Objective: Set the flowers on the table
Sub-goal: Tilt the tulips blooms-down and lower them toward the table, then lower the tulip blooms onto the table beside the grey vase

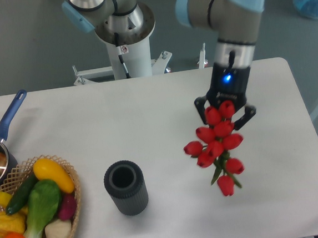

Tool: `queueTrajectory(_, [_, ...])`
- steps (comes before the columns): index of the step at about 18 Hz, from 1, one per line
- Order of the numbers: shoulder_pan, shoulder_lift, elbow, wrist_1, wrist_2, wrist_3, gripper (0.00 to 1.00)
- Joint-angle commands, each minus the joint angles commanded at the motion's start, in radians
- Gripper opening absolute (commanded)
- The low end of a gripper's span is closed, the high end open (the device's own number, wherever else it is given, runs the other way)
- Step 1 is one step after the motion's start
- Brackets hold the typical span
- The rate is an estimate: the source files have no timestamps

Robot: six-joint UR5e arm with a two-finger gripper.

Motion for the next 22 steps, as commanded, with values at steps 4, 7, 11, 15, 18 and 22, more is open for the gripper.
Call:
queueTrajectory(4, [-0.034, -0.067, -0.002, -0.002, 0.0, -0.002, 0.23])
queueTrajectory(7, [-0.035, -0.091, -0.002, -0.002, -0.002, -0.002, 0.22])
queueTrajectory(11, [-0.037, -0.146, 0.012, 0.0, 0.002, 0.0, 0.23])
queueTrajectory(15, [-0.054, -0.173, 0.015, 0.002, 0.003, 0.011, 0.23])
queueTrajectory(18, [-0.054, -0.209, 0.015, 0.005, 0.018, 0.046, 0.23])
queueTrajectory(22, [-0.048, -0.241, 0.026, 0.005, 0.083, 0.1, 0.23])
